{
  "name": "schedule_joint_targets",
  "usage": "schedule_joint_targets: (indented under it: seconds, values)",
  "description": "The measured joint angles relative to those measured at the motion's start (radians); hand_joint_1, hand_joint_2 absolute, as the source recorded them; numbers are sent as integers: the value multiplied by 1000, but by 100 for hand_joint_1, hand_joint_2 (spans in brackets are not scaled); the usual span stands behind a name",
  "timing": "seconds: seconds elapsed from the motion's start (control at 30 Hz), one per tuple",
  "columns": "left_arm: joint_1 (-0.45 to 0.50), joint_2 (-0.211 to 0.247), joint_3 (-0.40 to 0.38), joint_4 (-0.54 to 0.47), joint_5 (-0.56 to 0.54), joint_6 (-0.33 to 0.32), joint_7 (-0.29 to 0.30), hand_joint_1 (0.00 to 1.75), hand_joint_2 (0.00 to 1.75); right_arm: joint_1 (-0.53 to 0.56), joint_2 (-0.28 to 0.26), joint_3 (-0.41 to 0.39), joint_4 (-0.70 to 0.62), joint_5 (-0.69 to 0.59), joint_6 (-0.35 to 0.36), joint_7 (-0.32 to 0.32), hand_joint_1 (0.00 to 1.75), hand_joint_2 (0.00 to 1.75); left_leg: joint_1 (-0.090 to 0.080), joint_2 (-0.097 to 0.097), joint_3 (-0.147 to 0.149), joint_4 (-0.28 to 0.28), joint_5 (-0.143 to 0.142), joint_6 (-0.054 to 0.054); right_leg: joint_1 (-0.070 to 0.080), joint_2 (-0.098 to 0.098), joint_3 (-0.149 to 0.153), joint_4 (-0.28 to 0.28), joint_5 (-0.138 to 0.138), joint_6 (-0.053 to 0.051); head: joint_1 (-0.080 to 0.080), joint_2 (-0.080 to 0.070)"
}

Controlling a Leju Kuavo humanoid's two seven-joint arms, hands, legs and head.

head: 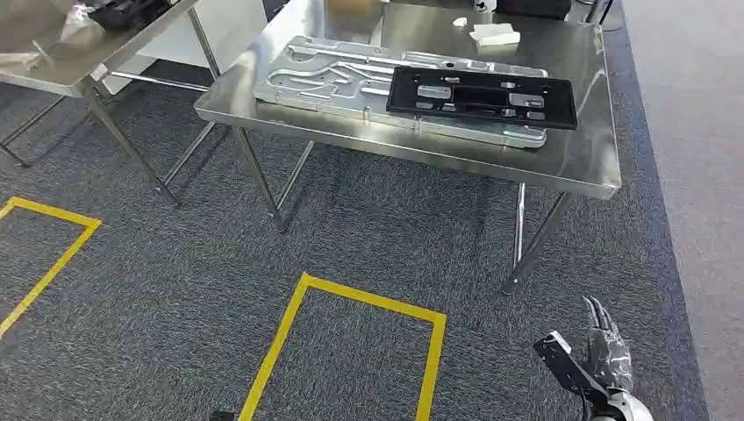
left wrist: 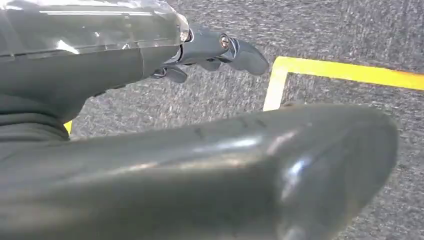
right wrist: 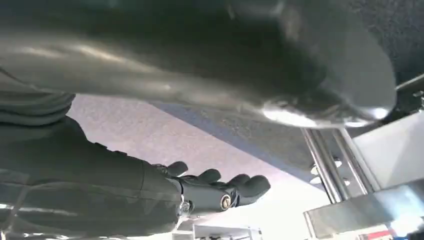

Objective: Take the parts from the cabinet and place them on the table.

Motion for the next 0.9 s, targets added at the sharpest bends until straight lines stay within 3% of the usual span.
schedule_joint_targets:
  seconds: [0.07, 0.1, 0.13, 0.17, 0.2, 0.23, 0.27, 0.3, 0.4, 0.43, 0.47, 0.5, 0.57, 0.6, 0.63, 0.67, 0.73, 0.77, 0.8, 0.9]
  values:
    - [-1, 0, -3, 0, -1, 0, 0, 0, 0, 9, 0, -2, 3, 1, 0, -2, 0, 0, 0, 10, -68, 154, -74, -1, 9, -24, -5, 0, 1, -5, 0, 0]
    - [0, 0, -5, 0, 0, 0, 2, 0, 0, 9, 0, -2, 7, 3, 2, -2, 0, 0, 0, 12, -88, 204, -89, 1, 14, -36, -8, 1, 1, -7, 0, 0]
    - [1, 0, -5, 0, 1, 2, 5, 0, 0, 8, 1, -2, 11, 3, 3, -5, 0, 0, 0, 13, -82, 200, -77, 4, 18, -47, -8, 1, 2, -8, 0, 0]
    - [1, 0, -5, 0, 2, 2, 8, 0, 0, 4, 1, -2, 16, 3, 6, -6, 0, 0, -2, 15, -55, 154, -47, 10, 22, -57, -8, 2, 2, -8, 0, 0]
    - [1, 0, -5, 0, 2, 3, 10, 0, 0, -1, 1, -3, 20, 3, 7, -8, 0, 0, -8, 23, -5, 63, -3, 21, 27, -69, -7, 2, 2, -8, 0, 0]
    - [-1, 0, -5, 0, 2, 5, 11, 0, 0, -7, 1, -3, 23, 5, 8, -9, 0, 0, -16, 46, 50, -35, 35, 35, 30, -80, -5, 1, 2, -8, 0, 0]
    - [-4, 0, -5, 0, 2, 6, 15, 0, 0, -12, 1, -3, 27, 6, 8, -10, 0, 0, -29, 99, 85, -104, 40, 53, 31, -90, -4, 2, 2, -8, 0, 0]
    - [-9, 1, -5, 0, 1, 8, 19, 0, 0, -17, 2, -4, 35, 8, 8, -11, 0, 0, -30, 104, 85, -113, 41, 48, 37, -99, -6, 3, 2, -3, 0, 0]
    - [-3, 0, -5, 0, 1, 10, 28, 0, 0, -32, 7, -6, 53, 14, 5, -14, 0, 0, -34, 66, 73, -117, 52, 52, 32, -131, -1, 0, 7, 10, 0, 0]
    - [-1, 0, -5, 0, 0, 10, 31, 0, 0, -35, 8, -6, 55, 15, 3, -19, 0, 0, -22, 56, 87, -132, 67, 57, 33, -123, -3, 3, 2, 18, 0, 0]
    - [-2, -1, -5, 0, 0, 11, 31, 0, 0, -37, 9, -6, 60, 16, 0, -21, 0, 0, -21, 47, 83, -138, 73, 58, 27, -65, -9, 22, -17, 25, 0, 0]
    - [-2, -1, -5, 0, 1, 14, 31, 0, 0, -33, 9, -6, 63, 19, -7, -22, 0, 0, -20, 39, 79, -138, 78, 65, 22, -29, -32, 72, -55, 28, 1, 0]
    - [-6, -1, -5, 0, 1, 16, 31, 0, 0, -16, 8, -8, 72, 26, -19, -23, 0, 0, -20, 11, 72, -137, 81, 67, 20, -7, -101, 229, -133, 35, 1, 0]
    - [-4, -1, -5, 0, 2, 17, 31, 0, 0, -7, 10, -8, 75, 30, -24, -25, 0, 0, -20, -3, 70, -136, 82, 65, 20, -6, -127, 288, -150, 38, 1, 0]
    - [-1, -1, -5, 0, 2, 17, 31, 0, 0, -2, 12, -8, 78, 35, -29, -25, 0, 0, -20, -17, 68, -133, 82, 64, 19, -6, -132, 298, -140, 39, 1, 0]
    - [2, -1, -5, 0, 2, 17, 31, 0, 0, -1, 15, -8, 80, 42, -30, -25, 0, 0, -20, -31, 68, -130, 82, 63, 17, -6, -111, 259, -107, 41, 1, 0]
    - [2, -3, -5, 0, 2, 17, 31, 0, 0, -5, 19, -8, 81, 55, -30, -15, 0, 0, -18, -56, 68, -120, 78, 56, 10, 9, -29, 97, -19, 41, 1, 0]
    - [1, -4, -5, 0, 2, 17, 31, 0, 0, -10, 21, -8, 82, 63, -29, -8, 0, 0, -17, -66, 66, -112, 74, 51, 5, 42, 4, 24, -5, 39, 1, 0]
    - [-1, -4, -5, 0, 3, 18, 31, 0, 0, -15, 25, -8, 86, 70, -26, -4, 0, 0, -20, -77, 53, -105, 73, 43, 3, 94, 14, 11, -23, 35, 1, 0]
    - [-1, -4, -5, 0, 3, 20, 37, 0, 0, -24, 31, -8, 93, 84, -5, 5, 0, 0, -10, -111, 38, -109, 82, 24, 11, 61, 7, 13, -22, 17, 1, 0]
